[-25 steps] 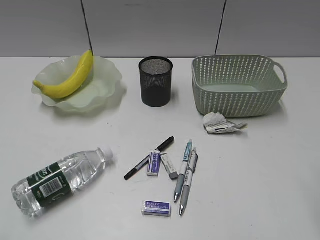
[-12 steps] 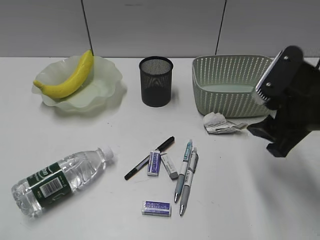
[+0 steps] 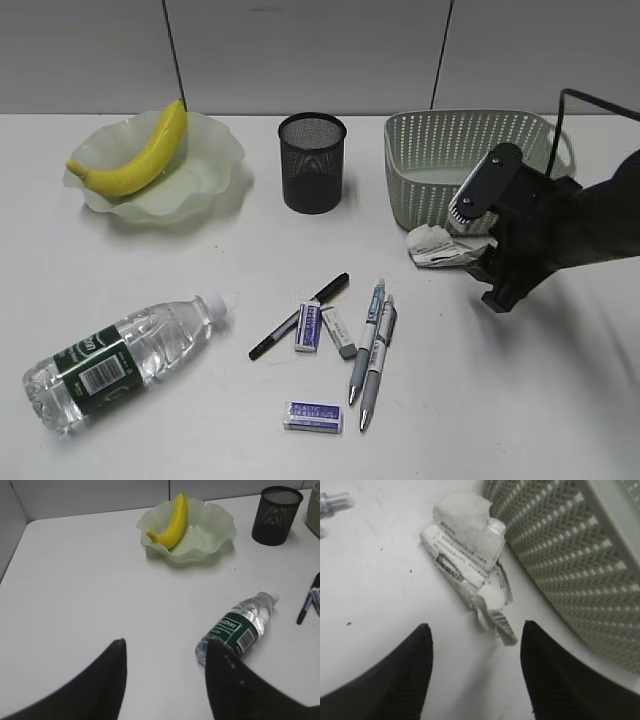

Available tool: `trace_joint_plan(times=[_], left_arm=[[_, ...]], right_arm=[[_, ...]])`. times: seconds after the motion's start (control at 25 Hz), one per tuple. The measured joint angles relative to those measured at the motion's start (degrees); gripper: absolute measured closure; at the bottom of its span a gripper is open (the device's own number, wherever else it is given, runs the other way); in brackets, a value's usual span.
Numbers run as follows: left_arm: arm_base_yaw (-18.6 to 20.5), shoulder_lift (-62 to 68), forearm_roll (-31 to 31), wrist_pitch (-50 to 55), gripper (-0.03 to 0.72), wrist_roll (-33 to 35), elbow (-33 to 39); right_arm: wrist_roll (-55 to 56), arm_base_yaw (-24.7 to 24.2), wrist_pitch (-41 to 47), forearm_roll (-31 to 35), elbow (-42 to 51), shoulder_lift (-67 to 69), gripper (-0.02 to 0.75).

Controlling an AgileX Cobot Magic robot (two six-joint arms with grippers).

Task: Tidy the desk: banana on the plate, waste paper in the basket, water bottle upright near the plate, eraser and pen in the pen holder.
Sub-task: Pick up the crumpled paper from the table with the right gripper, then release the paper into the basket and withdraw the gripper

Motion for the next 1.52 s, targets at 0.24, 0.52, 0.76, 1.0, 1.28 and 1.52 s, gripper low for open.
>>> trace_joint_plan(times=[0.24, 0.52, 0.76, 1.0, 1.28, 1.52], left_arm=[[0.0, 0.0, 0.0, -0.1, 0.307, 0.0, 0.0], [0.0, 0.0, 0.0, -0.1, 0.307, 0.0, 0.0], [0.0, 0.0, 0.0, -0.1, 0.307, 0.0, 0.0], [0.0, 0.0, 0.0, -0.1, 0.307, 0.0, 0.0], [0.0, 0.0, 0.0, -0.1, 0.307, 0.0, 0.0], [0.0, 0.0, 0.0, -0.1, 0.307, 0.0, 0.0]], right_arm=[[0.0, 0.0, 1.0, 0.0, -4.1, 4.5, 0.293], [0.0, 0.3, 3.0, -1.6, -7.1, 9.1, 0.302], [0.0, 1.4, 3.0, -2.0, -9.0, 10.7, 0.605], [0.5, 3.4, 6.2, -2.1, -9.0, 9.2, 0.726], [1.0, 6.7, 10.5, 2.8, -9.0, -2.0, 0.726], [1.1, 4.7, -2.3, 9.9, -9.8, -8.2, 0.726]])
